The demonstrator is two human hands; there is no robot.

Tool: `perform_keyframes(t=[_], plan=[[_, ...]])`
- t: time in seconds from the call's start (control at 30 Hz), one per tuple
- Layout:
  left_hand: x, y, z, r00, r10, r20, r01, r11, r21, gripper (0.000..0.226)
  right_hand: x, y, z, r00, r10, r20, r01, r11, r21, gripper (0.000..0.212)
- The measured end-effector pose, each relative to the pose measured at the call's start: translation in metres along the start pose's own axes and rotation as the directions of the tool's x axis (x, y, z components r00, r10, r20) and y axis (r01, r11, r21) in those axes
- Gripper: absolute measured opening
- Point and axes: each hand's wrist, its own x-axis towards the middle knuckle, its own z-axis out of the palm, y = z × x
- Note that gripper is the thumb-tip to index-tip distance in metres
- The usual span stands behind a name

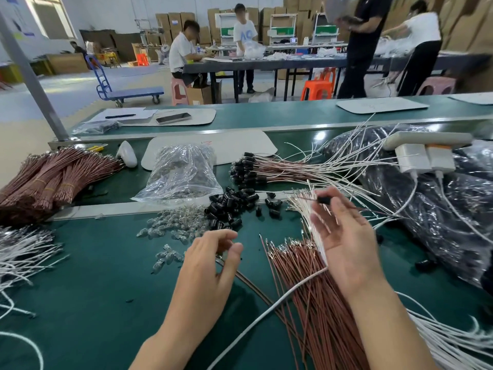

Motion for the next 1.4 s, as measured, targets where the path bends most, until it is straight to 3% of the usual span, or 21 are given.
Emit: perform_keyframes(t=[0.2,0.37,0.47,0.57,0.67,0.8,0.93,1.07,1.17,1.3,1.4], plan=[[0.054,0.049,0.045,0.961,0.031,0.273,-0.062,0.992,0.107,0.024,0.01,-0.013,-0.021,0.958,-0.108,-0.267,0.149,0.979,0.14,0.023],[0.098,0.08,0.094,0.896,-0.111,0.43,-0.024,0.954,0.298,0.047,0.013,-0.011,-0.024,0.949,-0.123,-0.289,0.159,0.982,0.104,0.021],[0.108,0.088,0.112,0.869,-0.214,0.446,0.04,0.93,0.366,0.042,0.013,-0.012,-0.027,0.953,-0.133,-0.272,0.165,0.981,0.098,0.021],[0.112,0.088,0.12,0.833,-0.292,0.47,0.147,0.936,0.32,0.033,0.013,-0.012,-0.027,0.955,-0.124,-0.268,0.157,0.982,0.103,0.021],[0.115,0.086,0.12,0.812,-0.323,0.487,0.225,0.942,0.248,0.039,0.012,-0.014,-0.026,0.958,-0.094,-0.272,0.136,0.981,0.139,0.021],[0.117,0.091,0.108,0.838,-0.258,0.481,0.237,0.966,0.105,0.042,0.009,-0.022,-0.025,0.977,0.009,-0.213,0.077,0.916,0.394,0.02],[0.116,0.097,0.099,0.881,-0.196,0.43,0.215,0.977,0.004,0.036,0.006,-0.025,-0.022,0.993,0.02,-0.119,0.04,0.879,0.476,0.021],[0.118,0.103,0.089,0.925,-0.189,0.329,0.252,0.955,-0.16,0.041,0.002,-0.025,-0.019,0.998,0.026,-0.049,0.0,0.884,0.468,0.021],[0.122,0.113,0.073,0.964,-0.11,0.243,0.186,0.931,-0.316,0.032,-0.001,-0.024,-0.02,0.999,0.028,0.024,-0.035,0.902,0.431,0.022],[0.134,0.126,0.041,0.999,-0.027,0.041,0.042,0.903,-0.428,0.019,-0.004,-0.022,-0.018,0.971,0.069,0.227,-0.156,0.908,0.39,0.025],[0.141,0.126,0.004,0.977,-0.113,-0.182,-0.012,0.819,-0.574,0.018,-0.007,-0.015,-0.01,0.923,0.193,0.332,-0.287,0.921,0.262,0.027]])
